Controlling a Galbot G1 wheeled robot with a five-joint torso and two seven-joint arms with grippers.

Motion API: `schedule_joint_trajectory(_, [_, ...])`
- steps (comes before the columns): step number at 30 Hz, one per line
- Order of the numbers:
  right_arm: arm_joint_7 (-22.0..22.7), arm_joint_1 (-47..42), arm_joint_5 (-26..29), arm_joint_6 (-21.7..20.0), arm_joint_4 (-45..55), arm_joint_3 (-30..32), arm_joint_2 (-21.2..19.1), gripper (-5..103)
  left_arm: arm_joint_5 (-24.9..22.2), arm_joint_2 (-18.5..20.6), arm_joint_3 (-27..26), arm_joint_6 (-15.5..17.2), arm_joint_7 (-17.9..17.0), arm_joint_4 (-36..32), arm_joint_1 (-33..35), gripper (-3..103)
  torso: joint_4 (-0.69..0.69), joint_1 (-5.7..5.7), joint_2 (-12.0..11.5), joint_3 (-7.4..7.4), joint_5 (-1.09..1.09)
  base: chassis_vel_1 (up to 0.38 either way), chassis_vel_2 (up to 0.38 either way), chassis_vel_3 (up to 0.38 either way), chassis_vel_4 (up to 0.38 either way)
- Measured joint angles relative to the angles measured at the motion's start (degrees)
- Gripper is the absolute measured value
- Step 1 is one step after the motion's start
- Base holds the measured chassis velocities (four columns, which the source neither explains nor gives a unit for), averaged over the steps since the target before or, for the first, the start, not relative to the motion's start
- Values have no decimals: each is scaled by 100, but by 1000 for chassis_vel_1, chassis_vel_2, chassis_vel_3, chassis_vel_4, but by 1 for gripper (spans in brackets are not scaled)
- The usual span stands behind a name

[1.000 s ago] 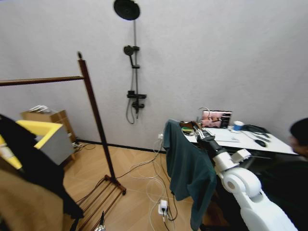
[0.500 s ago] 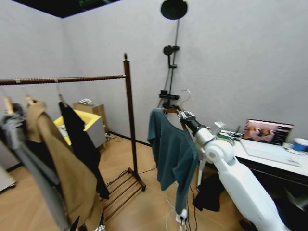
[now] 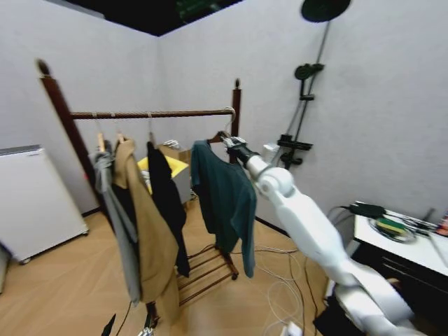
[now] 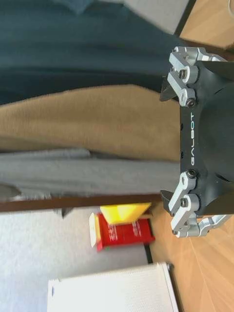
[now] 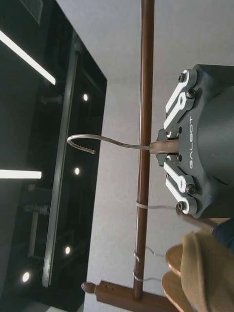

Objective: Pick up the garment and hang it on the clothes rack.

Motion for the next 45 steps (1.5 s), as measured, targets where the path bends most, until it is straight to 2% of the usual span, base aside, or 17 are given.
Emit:
schedule_joint_trajectory(1, [0, 0, 0, 0, 0, 0, 0, 9, 0, 0, 0, 0, 0, 0, 0, 100, 0, 0, 0, 0, 0, 92, 112, 114, 85])
schedule_joint_trajectory(3, [-224, 506, -450, 176, -803, -178, 491, 9, 0, -1, 0, 0, 1, 0, 0, 100, 4, 0, 0, 0, -2, 67, 75, 52, 71])
schedule_joint_trajectory(4, [-224, 506, -450, 176, -803, -178, 491, 9, 0, -1, 0, 0, 1, 0, 0, 100, 4, 0, 0, 0, -2, 52, 55, 52, 48])
schedule_joint_trajectory(6, [-328, 794, -859, 357, -1506, -197, 801, 9, 0, 0, 0, 0, 1, 0, 1, 100, -6, -1, 1, -1, 0, 26, 28, 19, 24])
schedule_joint_trajectory(11, [-337, 1079, -1282, 515, -2321, -83, 1158, 9, 0, 0, 0, 0, 2, 0, 0, 100, -7, 0, 0, -1, 3, 0, 0, 0, 0])
schedule_joint_trajectory(19, [-491, 1459, -1528, 734, -3329, -163, 1531, 9, 0, 0, 0, 0, 2, 0, 0, 100, -3, 0, 1, -1, 2, 0, 0, 0, 0])
schedule_joint_trajectory(29, [-488, 1813, -1579, 761, -4309, -118, 1924, 9, 0, 0, 0, 0, 2, 0, 0, 100, -4, 0, 1, -1, 3, 0, 0, 0, 0])
schedule_joint_trajectory(37, [-421, 1948, -1557, 528, -4470, -114, 2086, 9, 0, 0, 1, -1, 2, 0, 0, 100, -4, 0, 0, -1, 3, 0, 0, 0, 0])
schedule_joint_trajectory(41, [-328, 1938, -1527, 162, -4286, -168, 2040, 9, 0, 0, 1, 0, 2, 0, 1, 100, -3, 0, 1, -1, 3, 0, 0, 0, 0])
schedule_joint_trajectory(42, [-249, 1883, -1502, -121, -4154, -189, 1983, 9, 0, 0, 0, 0, 2, 0, 0, 100, -3, -1, 1, -1, 3, 0, 0, 0, 0])
schedule_joint_trajectory(45, [-172, 1817, -1433, -304, -4005, -193, 1930, 14, 0, 0, 0, 0, 0, 0, 0, 100, -4, 0, 1, -2, 3, 0, 0, 0, 0])
